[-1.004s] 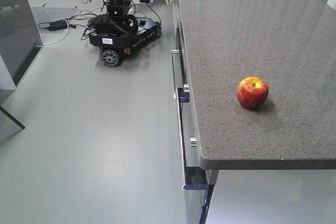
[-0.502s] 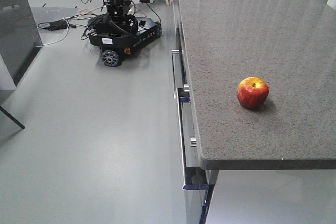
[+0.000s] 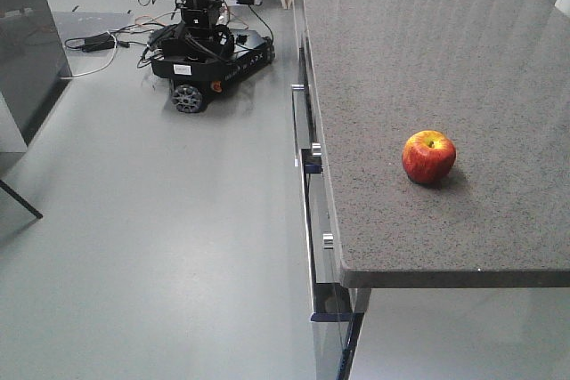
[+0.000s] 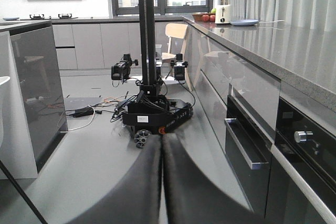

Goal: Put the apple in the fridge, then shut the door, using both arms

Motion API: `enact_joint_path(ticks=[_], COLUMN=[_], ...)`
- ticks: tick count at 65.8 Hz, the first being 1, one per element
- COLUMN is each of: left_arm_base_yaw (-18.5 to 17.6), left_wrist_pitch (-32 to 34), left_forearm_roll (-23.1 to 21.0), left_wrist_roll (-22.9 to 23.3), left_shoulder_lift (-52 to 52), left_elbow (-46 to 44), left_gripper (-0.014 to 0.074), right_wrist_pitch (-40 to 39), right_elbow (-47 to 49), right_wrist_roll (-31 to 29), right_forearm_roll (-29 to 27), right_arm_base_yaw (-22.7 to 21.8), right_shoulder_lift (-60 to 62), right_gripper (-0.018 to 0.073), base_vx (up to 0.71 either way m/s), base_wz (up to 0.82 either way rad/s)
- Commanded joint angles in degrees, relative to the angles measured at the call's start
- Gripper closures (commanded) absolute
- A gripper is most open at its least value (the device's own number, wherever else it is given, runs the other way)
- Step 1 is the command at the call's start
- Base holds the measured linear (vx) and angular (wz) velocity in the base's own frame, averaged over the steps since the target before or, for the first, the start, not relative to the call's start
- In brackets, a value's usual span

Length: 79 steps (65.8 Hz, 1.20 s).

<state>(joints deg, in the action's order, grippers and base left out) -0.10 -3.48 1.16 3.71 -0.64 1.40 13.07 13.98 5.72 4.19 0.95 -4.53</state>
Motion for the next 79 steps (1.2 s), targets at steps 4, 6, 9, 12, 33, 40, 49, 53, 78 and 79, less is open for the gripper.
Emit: enact_joint_path(ticks=[4,6,9,12,33,40,49,53,78,79], left_arm_base_yaw=[0.1,0.1,0.1,0.1,0.1,0.1,0.1,0.1,0.1,0.1], left_wrist_pitch=[4.0,4.0,4.0,4.0,4.0,4.0,4.0,4.0,4.0,4.0], left_forearm_roll=[0.0,0.0,0.0,0.0,0.0,0.0,0.0,0.0,0.0,0.0], left_wrist_roll=[0.0,0.0,0.0,0.0,0.0,0.0,0.0,0.0,0.0,0.0], left_shoulder_lift=[-1.0,-1.0,-1.0,-1.0,-1.0,-1.0,-1.0,-1.0,-1.0,-1.0], left_elbow=[1.6,1.6,1.6,1.6,1.6,1.6,1.6,1.6,1.6,1.6], left_gripper=[0.0602,0.0602,0.0602,0.0602,0.0602,0.0602,0.0602,0.0602,0.0602,0.0602], right_wrist_pitch=[3.8,5.0,6.1,6.3,10.7,11.9,13.3,14.6,20.9,21.1], right_elbow=[11.7,13.5,16.4,18.9,29.7,31.0,33.0,34.3,43.5,43.9], right_wrist_roll=[-0.6,-0.6,-0.6,-0.6,-1.2,-3.0,-3.3,-3.7,-17.4,-17.9], right_forearm_roll=[0.2,0.2,0.2,0.2,-0.4,-0.4,-0.4,-0.4,-13.1,-13.8], right_arm_base_yaw=[-0.3,-0.3,-0.3,-0.3,-0.3,-0.3,-0.3,-0.3,-0.3,-0.3], right_shoulder_lift=[-8.9,-11.1,-14.1,-17.0,-34.6,-38.4,-44.4,-46.8,-60.5,-61.0], right_gripper=[0.0561,0.0561,0.0561,0.0561,0.0561,0.0561,0.0539,0.0506,-0.0101,-0.0117], base_vx=[0.0,0.0,0.0,0.0,0.0,0.0,0.0,0.0,0.0,0.0], base_wz=[0.0,0.0,0.0,0.0,0.0,0.0,0.0,0.0,0.0,0.0])
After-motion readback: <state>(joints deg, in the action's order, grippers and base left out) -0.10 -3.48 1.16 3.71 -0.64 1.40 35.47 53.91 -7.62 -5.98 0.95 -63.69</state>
